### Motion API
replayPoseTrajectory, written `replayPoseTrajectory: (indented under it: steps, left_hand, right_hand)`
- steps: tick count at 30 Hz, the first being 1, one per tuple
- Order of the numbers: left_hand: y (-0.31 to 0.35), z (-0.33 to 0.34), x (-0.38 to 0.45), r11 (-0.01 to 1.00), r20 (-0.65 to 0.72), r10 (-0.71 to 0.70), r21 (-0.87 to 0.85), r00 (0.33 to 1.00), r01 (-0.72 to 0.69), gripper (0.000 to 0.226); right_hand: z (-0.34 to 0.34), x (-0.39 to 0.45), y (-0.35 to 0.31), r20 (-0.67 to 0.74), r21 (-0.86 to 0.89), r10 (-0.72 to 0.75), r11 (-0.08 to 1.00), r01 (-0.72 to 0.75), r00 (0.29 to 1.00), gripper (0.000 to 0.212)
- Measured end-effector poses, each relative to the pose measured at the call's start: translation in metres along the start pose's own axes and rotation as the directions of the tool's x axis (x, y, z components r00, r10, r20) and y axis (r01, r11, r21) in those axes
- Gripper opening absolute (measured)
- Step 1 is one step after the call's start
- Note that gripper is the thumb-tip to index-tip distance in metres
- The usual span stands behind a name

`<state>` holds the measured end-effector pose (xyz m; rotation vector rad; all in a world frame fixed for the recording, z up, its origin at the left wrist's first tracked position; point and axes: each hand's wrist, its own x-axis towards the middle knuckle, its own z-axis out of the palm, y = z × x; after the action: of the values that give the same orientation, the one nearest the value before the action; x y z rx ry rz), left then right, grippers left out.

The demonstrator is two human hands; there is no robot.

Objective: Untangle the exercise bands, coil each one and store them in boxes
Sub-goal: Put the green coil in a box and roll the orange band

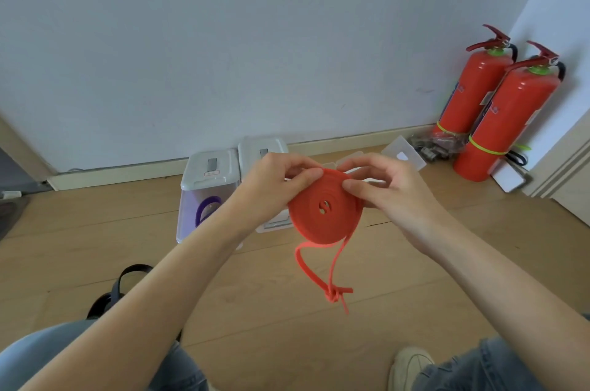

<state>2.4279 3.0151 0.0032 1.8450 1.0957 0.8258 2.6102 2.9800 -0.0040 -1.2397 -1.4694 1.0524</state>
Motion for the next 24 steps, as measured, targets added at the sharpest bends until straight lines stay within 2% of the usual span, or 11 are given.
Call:
replayPoseTrajectory:
  steps: [2,4,8,10,12,14,18,19,21,24]
  left_hand:
    - [-0.001,-0.002,-0.002,0.972,0.202,-0.14,-0.157,0.969,0.173,0.009]
    - [-0.003,-0.003,-0.002,0.954,0.257,-0.177,-0.193,0.95,0.23,0.012]
    - [-0.001,-0.012,-0.001,0.874,0.149,-0.179,-0.429,0.972,0.227,0.019]
    - [-0.001,-0.016,0.0,0.816,0.081,-0.203,-0.538,0.976,0.214,0.024]
    - [-0.001,-0.016,0.002,0.781,0.026,-0.228,-0.592,0.973,0.199,0.018]
    - [-0.001,-0.012,0.003,0.78,-0.023,-0.241,-0.6,0.97,0.179,0.011]
    - [-0.001,-0.004,0.004,0.772,-0.086,-0.242,-0.621,0.967,0.138,0.015]
    - [0.0,-0.005,0.004,0.783,-0.064,-0.232,-0.605,0.971,0.147,0.016]
    - [0.001,-0.012,0.003,0.813,0.069,-0.205,-0.544,0.976,0.209,0.019]
    - [0.001,-0.02,0.0,0.917,0.274,-0.191,-0.293,0.943,0.271,0.017]
  right_hand:
    - [0.0,0.0,-0.001,-0.019,-0.161,-0.077,0.984,0.073,0.997,0.025]
    - [0.0,0.0,-0.001,-0.024,-0.184,-0.103,0.978,0.097,0.994,0.025]
    - [-0.006,0.002,-0.005,-0.045,0.185,0.038,0.982,-0.029,0.998,0.011]
    - [-0.007,0.002,-0.006,-0.026,0.262,0.067,0.963,-0.058,0.997,0.011]
    - [-0.004,0.001,-0.007,-0.027,0.271,0.074,0.96,-0.064,0.997,0.012]
    - [-0.001,0.001,-0.006,-0.046,0.272,0.08,0.96,-0.064,0.996,0.011]
    - [0.004,-0.002,-0.002,-0.055,0.248,0.076,0.967,-0.06,0.996,0.025]
    - [0.004,-0.002,-0.001,-0.067,0.216,0.074,0.975,-0.058,0.995,0.027]
    - [0.0,-0.002,-0.001,-0.089,0.137,0.057,0.99,-0.045,0.994,0.028]
    - [-0.004,-0.001,-0.005,-0.002,-0.119,-0.034,0.992,0.033,0.999,0.03]
